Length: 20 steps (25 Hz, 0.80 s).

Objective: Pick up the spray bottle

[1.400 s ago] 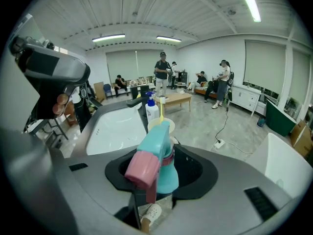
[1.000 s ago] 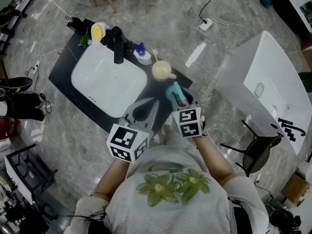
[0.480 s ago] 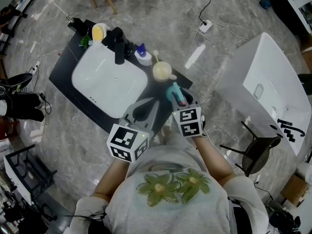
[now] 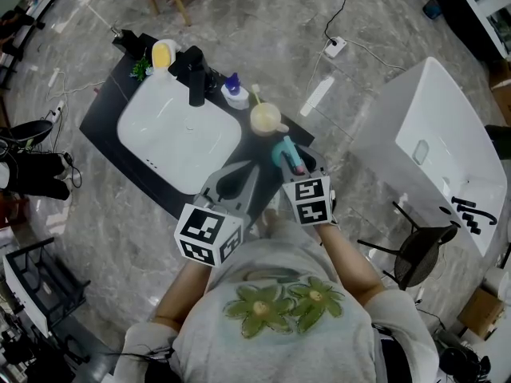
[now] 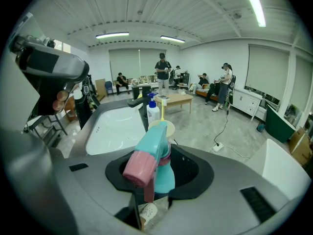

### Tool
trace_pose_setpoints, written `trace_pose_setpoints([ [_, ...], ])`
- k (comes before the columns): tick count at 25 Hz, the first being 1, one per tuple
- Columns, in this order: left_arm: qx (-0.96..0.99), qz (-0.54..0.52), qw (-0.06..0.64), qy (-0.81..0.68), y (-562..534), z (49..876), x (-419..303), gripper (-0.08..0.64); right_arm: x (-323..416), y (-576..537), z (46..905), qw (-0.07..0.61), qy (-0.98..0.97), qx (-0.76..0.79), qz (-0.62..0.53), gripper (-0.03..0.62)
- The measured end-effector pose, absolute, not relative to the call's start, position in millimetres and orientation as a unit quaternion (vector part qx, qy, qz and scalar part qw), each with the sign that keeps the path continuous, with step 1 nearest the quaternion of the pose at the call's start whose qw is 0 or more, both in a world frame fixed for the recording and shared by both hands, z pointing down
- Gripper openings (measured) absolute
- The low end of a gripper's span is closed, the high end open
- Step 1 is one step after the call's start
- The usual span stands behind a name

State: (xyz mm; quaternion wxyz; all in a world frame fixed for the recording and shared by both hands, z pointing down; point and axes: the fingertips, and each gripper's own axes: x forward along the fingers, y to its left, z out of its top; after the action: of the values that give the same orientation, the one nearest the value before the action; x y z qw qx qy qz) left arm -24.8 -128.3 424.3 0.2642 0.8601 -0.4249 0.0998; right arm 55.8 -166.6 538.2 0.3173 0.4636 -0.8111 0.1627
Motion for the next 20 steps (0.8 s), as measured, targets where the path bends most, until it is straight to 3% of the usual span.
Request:
trace_pose_setpoints([
  [20, 0.864, 0.092, 0.251, -0.426, -118.7, 415.7, -26.4, 0.009, 53.3, -163.3, 517.2, 0.301, -0.817, 0.471, 0.144, 0.133],
])
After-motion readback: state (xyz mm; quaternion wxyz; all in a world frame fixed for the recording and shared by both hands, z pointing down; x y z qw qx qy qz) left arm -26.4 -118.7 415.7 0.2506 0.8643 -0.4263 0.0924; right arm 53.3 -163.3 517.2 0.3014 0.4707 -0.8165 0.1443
